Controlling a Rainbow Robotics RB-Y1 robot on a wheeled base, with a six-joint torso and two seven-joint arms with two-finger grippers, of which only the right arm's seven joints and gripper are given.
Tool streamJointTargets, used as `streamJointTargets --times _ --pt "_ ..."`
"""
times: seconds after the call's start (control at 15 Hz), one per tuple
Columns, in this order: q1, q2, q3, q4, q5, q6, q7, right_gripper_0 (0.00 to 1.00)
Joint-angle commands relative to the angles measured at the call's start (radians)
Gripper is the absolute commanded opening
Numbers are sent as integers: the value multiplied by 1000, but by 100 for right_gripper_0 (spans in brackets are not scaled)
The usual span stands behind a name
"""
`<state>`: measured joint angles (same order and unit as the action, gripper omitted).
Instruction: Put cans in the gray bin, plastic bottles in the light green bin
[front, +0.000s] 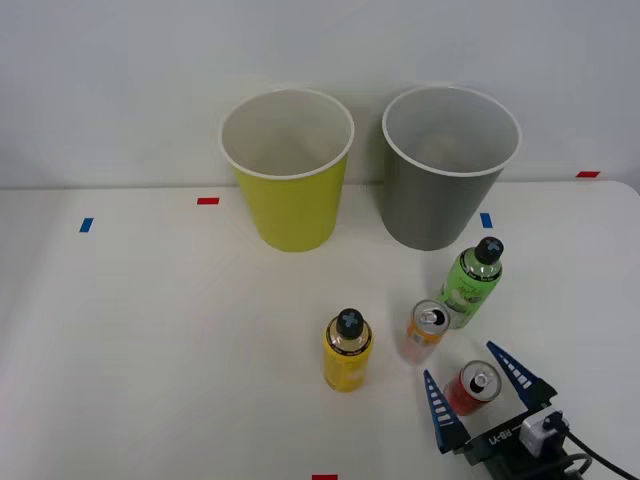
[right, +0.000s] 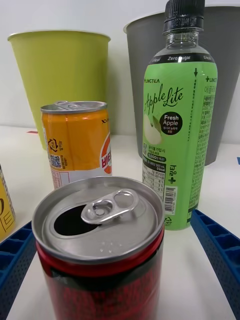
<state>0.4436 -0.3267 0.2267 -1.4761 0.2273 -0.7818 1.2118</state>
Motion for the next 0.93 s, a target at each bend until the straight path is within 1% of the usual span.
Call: streamJointTargets --times 0.07,0.53,0.6,0.67,0.73,0.93 --pt "-2 -18 0 0 1 1 -2 100" --pt "-2 -17 -1 0 -5 1 3 100" --pt "0 -15 -3 0 -5 3 5 74" --pt "0 -17 -4 0 -10 3 9 34" --pt "1 -17 -4 0 -14 3 11 0" --pt "1 -17 -4 0 -19 3 20 0"
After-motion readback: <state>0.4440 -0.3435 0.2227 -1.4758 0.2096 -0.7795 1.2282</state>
